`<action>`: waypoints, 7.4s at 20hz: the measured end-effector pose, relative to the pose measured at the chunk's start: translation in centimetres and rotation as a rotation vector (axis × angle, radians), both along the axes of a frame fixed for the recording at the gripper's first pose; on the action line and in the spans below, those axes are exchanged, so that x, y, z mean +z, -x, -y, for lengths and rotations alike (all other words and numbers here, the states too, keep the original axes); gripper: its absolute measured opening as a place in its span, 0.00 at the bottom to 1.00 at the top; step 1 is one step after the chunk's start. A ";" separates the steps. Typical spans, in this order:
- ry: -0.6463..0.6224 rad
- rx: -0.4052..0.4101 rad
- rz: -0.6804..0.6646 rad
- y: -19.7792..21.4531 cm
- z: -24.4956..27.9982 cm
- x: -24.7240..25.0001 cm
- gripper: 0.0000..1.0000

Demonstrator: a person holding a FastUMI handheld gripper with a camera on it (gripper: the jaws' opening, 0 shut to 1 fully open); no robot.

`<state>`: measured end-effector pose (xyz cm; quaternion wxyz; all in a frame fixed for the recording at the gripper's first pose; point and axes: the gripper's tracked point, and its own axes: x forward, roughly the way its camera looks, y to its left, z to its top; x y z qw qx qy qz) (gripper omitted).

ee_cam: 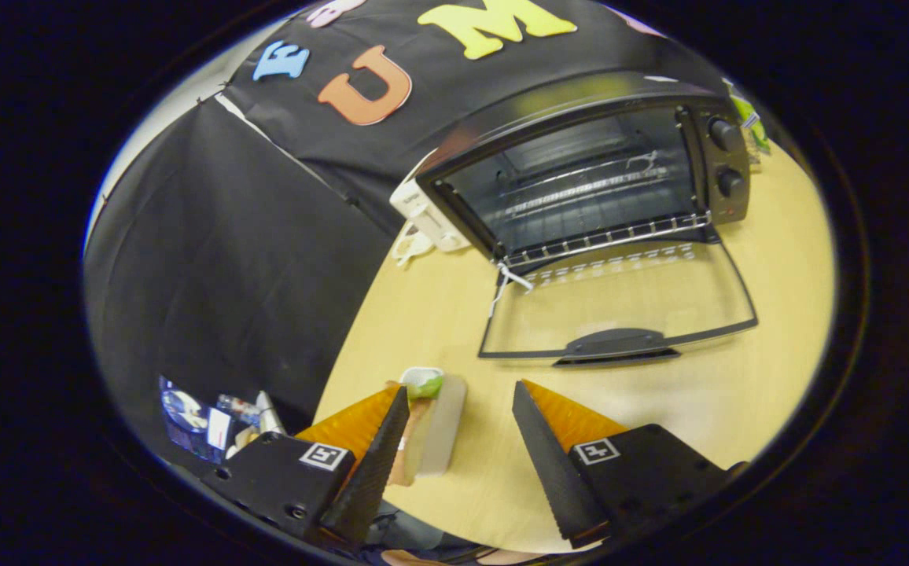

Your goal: Open the toaster oven, put the food inside, and close the toaster oven door.

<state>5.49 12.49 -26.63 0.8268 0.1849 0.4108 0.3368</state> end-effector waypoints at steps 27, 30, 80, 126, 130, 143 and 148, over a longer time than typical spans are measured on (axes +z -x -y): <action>-0.017 0.110 -0.322 3.3 -2.6 -0.3 0.38; -0.099 0.090 -0.264 2.9 -1.8 0.7 0.38; -0.393 -0.851 0.209 -27.8 4.9 -0.7 0.55; 0.596 -0.560 0.574 -7.8 8.0 -10.3 1.00; 0.588 -0.575 0.583 -8.5 8.5 -10.5 1.00; 0.512 -0.577 0.524 -8.6 8.3 -11.0 0.98; 0.486 -0.577 0.534 -8.5 8.2 -10.6 0.98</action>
